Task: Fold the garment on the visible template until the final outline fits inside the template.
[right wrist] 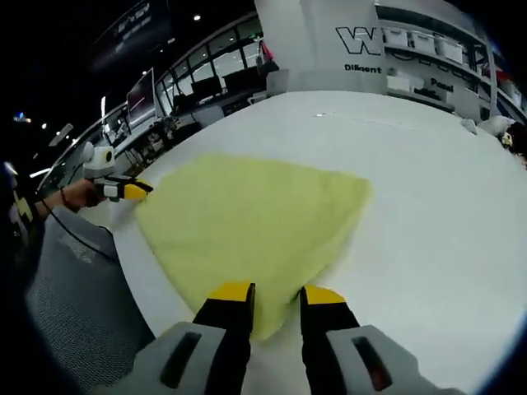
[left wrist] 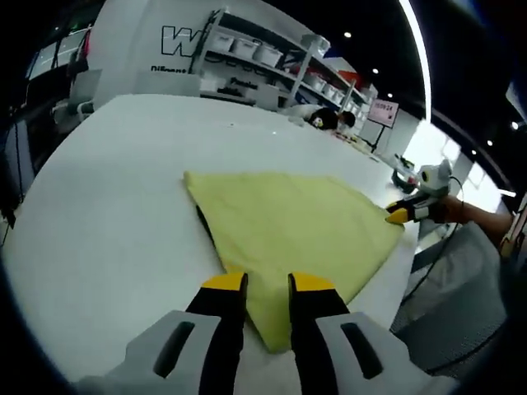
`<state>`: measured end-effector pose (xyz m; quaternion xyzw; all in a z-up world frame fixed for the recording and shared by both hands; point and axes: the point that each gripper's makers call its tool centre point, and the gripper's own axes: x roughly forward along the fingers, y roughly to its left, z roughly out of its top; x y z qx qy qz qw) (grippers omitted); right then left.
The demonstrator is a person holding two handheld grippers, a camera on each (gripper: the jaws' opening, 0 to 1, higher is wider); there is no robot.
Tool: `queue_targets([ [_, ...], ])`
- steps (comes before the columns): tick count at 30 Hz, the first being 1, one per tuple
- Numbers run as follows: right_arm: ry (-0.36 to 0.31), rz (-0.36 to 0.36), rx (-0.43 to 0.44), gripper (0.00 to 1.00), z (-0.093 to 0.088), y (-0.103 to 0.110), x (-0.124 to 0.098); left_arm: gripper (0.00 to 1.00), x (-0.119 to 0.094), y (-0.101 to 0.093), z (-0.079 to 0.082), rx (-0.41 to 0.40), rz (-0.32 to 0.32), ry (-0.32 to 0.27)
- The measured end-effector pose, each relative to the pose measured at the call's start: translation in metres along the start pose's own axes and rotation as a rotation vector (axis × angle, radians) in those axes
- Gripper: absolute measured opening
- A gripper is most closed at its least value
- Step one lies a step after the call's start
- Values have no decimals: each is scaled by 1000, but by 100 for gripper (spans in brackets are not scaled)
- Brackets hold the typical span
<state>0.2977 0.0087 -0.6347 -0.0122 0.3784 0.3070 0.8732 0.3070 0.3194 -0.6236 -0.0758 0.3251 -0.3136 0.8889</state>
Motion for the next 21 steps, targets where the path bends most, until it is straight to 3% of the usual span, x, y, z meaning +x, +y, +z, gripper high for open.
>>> queue_targets([
  [3,-24,60,39,18,1,6,-1,15,-3,0,-2,-31,1,-10],
  [8,-27,114,23,17,-5,14,-5,15,-12,6,-3,-29,45,-32],
  [12,-23,166,-33,14,-12,24,-10,16,-15,4,-11,-84,29,-35],
  [21,-45,254,-22,15,-16,27,-14,17,-17,-6,-20,-139,-1,-37],
])
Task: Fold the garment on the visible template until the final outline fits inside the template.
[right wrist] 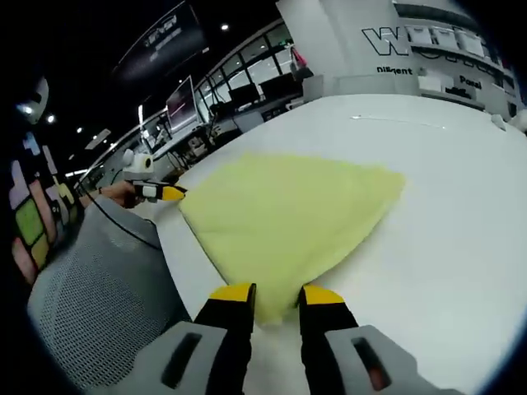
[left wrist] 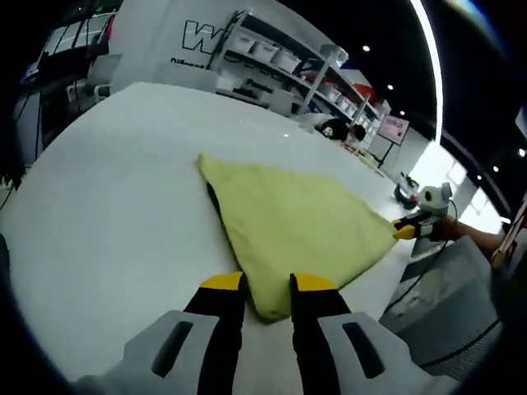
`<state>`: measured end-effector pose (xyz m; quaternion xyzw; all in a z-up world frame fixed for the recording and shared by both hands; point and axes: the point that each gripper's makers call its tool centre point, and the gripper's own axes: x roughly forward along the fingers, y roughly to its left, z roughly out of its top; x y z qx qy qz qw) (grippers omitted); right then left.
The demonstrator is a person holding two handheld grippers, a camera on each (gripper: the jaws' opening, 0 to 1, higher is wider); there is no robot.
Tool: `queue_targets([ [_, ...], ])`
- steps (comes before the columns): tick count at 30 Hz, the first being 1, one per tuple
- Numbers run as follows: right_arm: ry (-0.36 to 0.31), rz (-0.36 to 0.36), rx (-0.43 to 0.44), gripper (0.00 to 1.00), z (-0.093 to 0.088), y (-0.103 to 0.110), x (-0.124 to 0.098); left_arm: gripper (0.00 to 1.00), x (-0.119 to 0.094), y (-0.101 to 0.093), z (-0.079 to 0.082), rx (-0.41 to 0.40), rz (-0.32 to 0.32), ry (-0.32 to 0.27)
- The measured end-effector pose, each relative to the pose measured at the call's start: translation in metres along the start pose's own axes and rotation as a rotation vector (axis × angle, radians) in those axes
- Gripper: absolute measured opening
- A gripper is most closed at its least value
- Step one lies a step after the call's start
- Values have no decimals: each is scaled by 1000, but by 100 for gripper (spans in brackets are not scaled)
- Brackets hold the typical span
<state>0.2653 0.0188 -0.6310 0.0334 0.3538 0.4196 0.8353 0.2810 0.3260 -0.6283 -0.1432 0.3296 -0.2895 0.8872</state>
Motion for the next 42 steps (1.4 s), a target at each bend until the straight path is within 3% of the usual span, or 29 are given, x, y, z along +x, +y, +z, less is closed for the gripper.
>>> queue_targets([
  [3,-39,25,23,17,7,-2,5,16,2,1,-2,-35,-28,2],
  [7,-91,82,59,11,14,1,7,14,2,2,-2,-63,-55,0],
  [14,-65,143,109,8,7,11,1,4,1,1,-11,-106,-106,34],
  [17,-16,170,102,7,-2,15,0,0,0,-2,-10,-108,-134,41],
  [20,8,179,90,2,-5,16,-3,0,-1,-6,-13,-71,-146,71],
  [23,25,189,74,0,-8,17,-6,0,-4,-15,-15,-6,-198,107],
  [26,47,191,65,0,-10,16,-7,0,-6,-15,-21,-39,-197,162],
  [27,66,190,54,0,-11,15,-7,0,-8,-12,-24,-15,-192,193],
  [30,95,187,48,0,-12,15,-8,0,-10,-15,-22,36,-215,200],
  [31,103,186,48,0,-12,14,-9,0,-12,-18,-26,68,-242,238],
  [33,118,186,43,0,-12,15,-10,0,-12,-17,-29,103,-235,270],
  [36,166,158,-11,0,-16,13,-12,0,-12,-15,-24,218,-207,294],
  [39,195,119,-47,0,-17,7,-13,0,-11,-11,-20,267,-175,296],
  [42,192,83,-61,0,-15,-3,-19,0,-11,-7,-21,258,-159,298],
])
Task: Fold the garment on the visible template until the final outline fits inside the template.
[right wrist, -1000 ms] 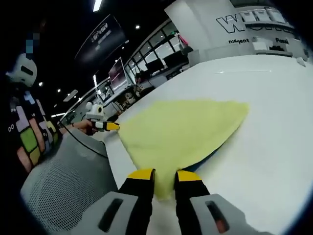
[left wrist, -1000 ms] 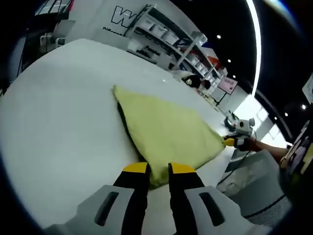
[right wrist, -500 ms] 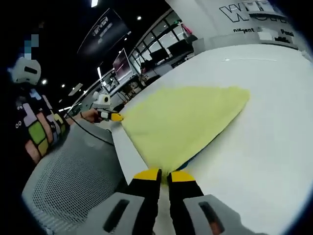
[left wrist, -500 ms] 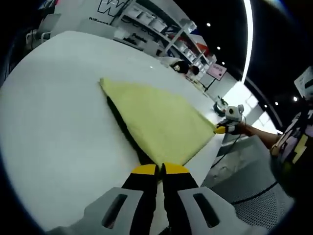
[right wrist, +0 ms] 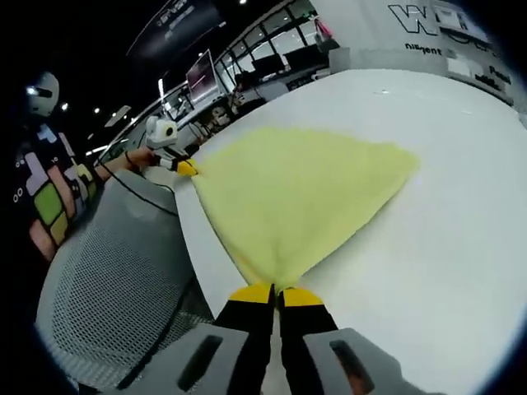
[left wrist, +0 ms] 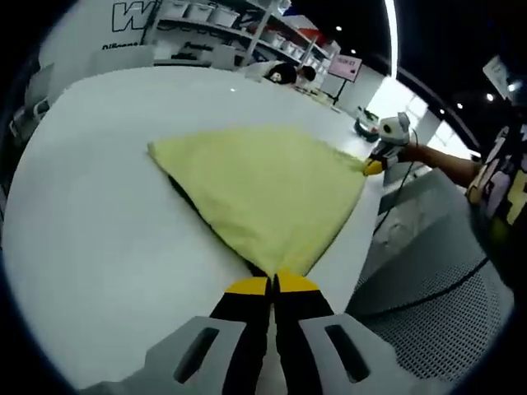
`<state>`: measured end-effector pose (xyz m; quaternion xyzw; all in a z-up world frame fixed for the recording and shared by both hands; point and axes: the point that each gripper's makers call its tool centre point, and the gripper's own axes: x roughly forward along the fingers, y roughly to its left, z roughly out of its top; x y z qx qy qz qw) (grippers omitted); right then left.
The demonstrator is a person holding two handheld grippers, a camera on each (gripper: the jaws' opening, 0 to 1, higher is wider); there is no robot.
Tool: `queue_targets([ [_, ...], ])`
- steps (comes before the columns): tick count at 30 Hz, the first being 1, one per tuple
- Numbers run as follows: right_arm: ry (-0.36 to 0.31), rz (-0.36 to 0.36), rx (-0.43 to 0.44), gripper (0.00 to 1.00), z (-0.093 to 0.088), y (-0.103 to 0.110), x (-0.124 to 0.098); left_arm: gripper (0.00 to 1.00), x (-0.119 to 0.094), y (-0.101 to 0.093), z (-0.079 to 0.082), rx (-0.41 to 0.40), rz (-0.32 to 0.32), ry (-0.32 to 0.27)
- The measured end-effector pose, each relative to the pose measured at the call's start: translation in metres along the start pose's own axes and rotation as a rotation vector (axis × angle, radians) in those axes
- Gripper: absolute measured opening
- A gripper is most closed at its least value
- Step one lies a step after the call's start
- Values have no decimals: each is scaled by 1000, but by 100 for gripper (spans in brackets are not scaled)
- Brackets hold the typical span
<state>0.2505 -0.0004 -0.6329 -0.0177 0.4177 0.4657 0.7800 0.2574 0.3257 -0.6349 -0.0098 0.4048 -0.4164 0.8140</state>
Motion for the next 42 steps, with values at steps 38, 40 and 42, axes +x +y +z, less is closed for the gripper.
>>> queue_targets([
  [38,-486,-418,153,1,106,-14,-50,35,-52,6,97,-66,286,-466],
  [40,-518,-462,174,15,112,-16,-49,41,-53,7,101,-85,314,-477],
  [42,-538,-486,209,32,114,-17,-46,48,-52,7,104,-97,336,-480],
])
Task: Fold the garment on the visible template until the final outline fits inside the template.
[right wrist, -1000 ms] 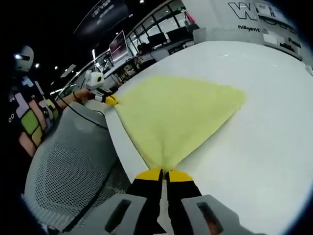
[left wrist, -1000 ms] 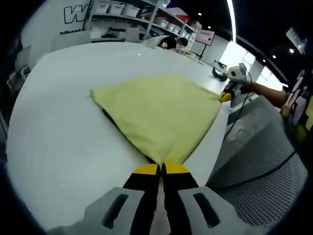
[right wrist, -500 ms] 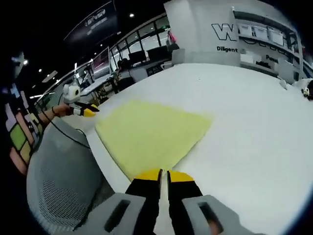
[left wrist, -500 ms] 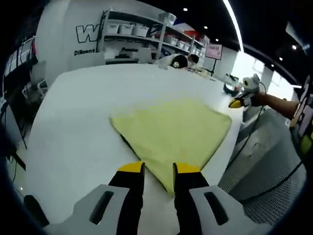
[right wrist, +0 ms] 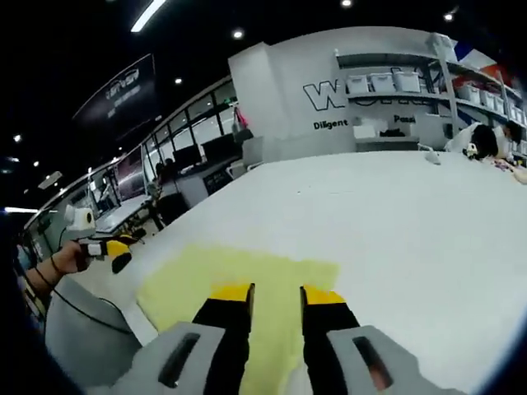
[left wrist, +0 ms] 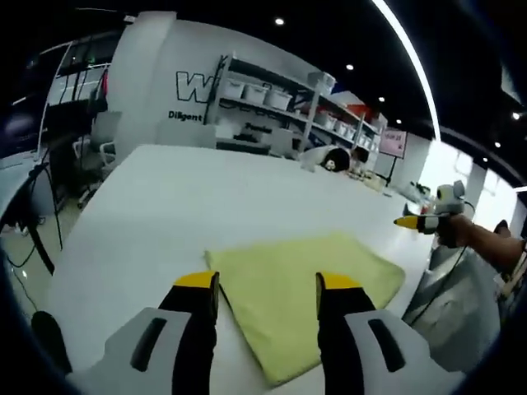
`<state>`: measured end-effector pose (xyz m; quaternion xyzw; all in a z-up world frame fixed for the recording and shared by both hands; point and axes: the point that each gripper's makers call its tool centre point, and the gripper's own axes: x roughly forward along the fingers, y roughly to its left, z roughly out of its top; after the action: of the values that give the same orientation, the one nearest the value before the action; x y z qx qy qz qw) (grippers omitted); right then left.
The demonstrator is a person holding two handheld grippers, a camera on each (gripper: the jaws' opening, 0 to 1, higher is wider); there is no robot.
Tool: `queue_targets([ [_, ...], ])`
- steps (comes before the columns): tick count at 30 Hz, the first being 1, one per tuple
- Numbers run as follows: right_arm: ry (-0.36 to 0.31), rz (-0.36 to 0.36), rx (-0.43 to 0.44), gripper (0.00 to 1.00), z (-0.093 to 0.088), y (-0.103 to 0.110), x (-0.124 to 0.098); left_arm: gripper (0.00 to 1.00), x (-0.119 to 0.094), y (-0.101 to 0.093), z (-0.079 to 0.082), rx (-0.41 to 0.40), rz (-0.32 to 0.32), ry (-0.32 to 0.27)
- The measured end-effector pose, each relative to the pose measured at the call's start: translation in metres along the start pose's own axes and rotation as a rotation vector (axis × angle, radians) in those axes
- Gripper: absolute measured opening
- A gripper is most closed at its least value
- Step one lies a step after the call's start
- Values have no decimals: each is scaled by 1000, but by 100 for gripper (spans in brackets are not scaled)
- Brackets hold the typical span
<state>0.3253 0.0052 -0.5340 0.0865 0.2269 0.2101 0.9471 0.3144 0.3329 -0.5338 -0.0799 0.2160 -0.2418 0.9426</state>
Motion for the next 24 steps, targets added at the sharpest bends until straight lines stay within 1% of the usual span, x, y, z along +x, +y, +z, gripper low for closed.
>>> queue_targets([
  [1,9,-20,28,39,-2,-1,1,50,1,0,1,0,9,-2],
  [2,13,-53,60,48,-5,-3,3,52,3,-1,3,-5,23,-3],
  [4,-14,-66,89,60,-3,-2,8,57,5,-3,6,-2,32,-8],
  [5,4,-81,108,68,-7,-2,11,60,7,-3,7,-4,45,-12],
  [6,22,-96,126,73,-12,-2,14,65,9,-3,9,-5,57,-16],
  [8,12,-115,124,79,-11,-3,18,72,13,-2,15,2,82,-36],
  [9,9,-124,124,81,-10,-4,20,77,15,-2,17,1,89,-40],
  [12,11,-144,123,86,-7,-6,27,86,22,1,26,15,123,-69],
  [13,3,-156,110,87,-4,-7,31,89,24,2,31,24,139,-86],
  [14,2,-164,100,88,-2,-9,34,91,26,4,36,33,156,-104],
  [15,1,-170,92,90,-1,-11,36,95,27,9,41,50,190,-125],
  [16,-5,-178,84,91,1,-12,38,99,29,11,43,63,207,-132],
  [17,-18,-184,74,93,3,-12,40,99,31,14,43,79,225,-134],
  [20,-30,-191,61,98,3,-16,45,99,33,16,43,100,243,-143],
  [21,-27,-189,57,99,0,-17,47,99,35,17,41,110,248,-143],
  [22,-5,-182,46,99,-4,-16,48,99,36,20,37,125,253,-139],
  [23,5,-176,39,99,-6,-15,50,99,38,21,29,112,250,-110],
  [24,17,-169,35,99,-9,-15,51,99,39,20,25,91,235,-92],
])
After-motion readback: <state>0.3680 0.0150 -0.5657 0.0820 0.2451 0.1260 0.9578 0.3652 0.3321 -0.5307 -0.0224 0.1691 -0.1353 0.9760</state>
